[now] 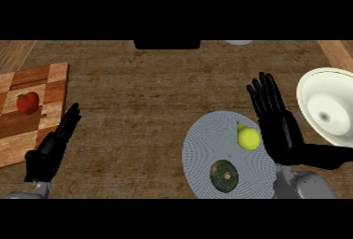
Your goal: Pick the squash from the placemat and place it in the bowl
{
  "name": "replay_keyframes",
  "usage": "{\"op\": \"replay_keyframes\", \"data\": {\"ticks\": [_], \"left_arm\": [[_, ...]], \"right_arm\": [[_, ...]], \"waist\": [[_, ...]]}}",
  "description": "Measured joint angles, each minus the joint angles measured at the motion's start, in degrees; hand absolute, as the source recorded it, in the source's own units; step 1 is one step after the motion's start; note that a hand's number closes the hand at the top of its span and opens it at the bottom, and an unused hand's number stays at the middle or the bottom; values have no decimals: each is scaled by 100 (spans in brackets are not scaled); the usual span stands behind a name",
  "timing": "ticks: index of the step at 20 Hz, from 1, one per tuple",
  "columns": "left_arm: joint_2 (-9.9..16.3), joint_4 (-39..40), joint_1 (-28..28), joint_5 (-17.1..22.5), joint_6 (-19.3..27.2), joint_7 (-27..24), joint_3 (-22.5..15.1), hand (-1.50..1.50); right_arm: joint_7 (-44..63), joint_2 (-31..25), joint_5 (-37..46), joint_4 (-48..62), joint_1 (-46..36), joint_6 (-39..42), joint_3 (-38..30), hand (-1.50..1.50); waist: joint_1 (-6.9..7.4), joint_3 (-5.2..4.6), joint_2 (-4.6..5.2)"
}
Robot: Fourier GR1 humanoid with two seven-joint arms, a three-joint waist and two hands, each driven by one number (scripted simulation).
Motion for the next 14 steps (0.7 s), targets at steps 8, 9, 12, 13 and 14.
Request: {"op": "replay_keyframes", "data": {"ticks": [8,9,12,13,14], "left_arm": [[119,-119,-333,125,360,326,615,0],[119,-119,-324,155,401,362,673,0],[156,-186,-294,264,490,511,852,0],[158,-222,-288,285,521,568,885,0],[177,-269,-270,324,511,610,921,0]], "right_arm": [[72,-1686,1753,-667,212,30,14,-150],[249,-1913,2054,-551,391,-130,-22,-150],[521,-2096,2788,-641,1163,-874,-46,-150],[546,-2107,3066,-802,1452,-1112,39,-150],[544,-2111,3342,-972,1771,-1331,149,-150]], "waist": [[-207,-109,-124],[-286,-109,-134],[-437,-71,-169],[-456,-62,-175],[-464,-56,-181]]}}
